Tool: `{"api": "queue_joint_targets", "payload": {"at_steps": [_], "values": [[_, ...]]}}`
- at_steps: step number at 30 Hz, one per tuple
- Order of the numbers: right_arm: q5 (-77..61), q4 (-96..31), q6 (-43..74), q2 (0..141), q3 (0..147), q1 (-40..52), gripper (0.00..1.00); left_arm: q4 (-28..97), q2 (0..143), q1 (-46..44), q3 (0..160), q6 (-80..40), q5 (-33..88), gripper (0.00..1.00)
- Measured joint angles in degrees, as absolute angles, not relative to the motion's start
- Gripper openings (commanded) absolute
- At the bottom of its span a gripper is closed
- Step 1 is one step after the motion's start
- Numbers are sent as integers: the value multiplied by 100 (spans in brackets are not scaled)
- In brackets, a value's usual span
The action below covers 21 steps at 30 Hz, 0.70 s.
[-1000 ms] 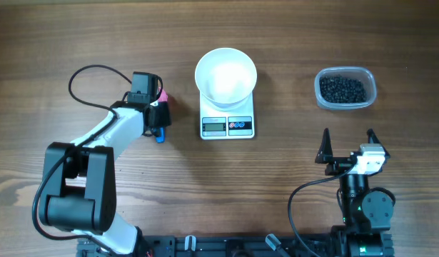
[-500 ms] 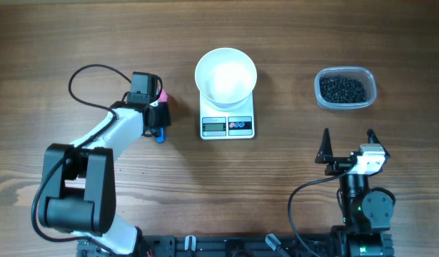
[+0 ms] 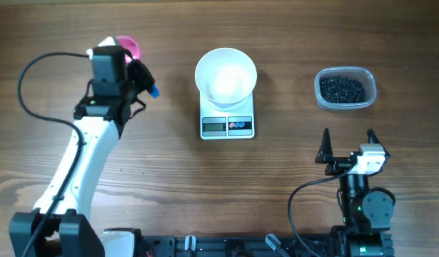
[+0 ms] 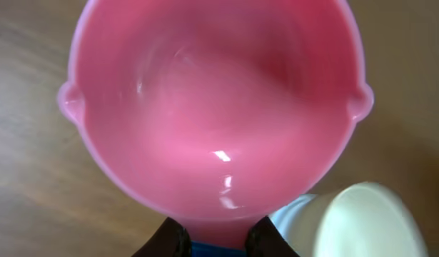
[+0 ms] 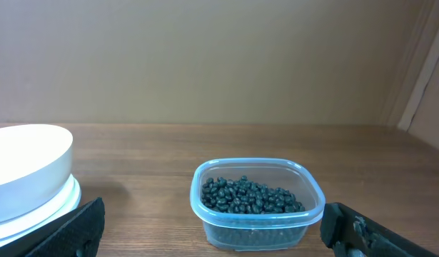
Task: Scoop item into bowl and weigh 150g on scale
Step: 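Lift the pink scoop with the left gripper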
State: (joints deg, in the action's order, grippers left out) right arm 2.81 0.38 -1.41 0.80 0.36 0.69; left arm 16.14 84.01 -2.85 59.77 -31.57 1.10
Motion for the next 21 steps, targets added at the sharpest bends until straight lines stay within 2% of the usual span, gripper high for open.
{"api": "queue_joint_targets", "payload": {"at_steps": [8,16,21], "values": [[281,38,-141,80,36,67,100,1122,8401,-99,5996,-4705,692,4],[279,38,-139,80,36,67,100,1109,8401,-99,5996,-7024,926,4],[270,261,740,86,34,67,100,1076,8401,-99,5996,-7627,1378,4]]}}
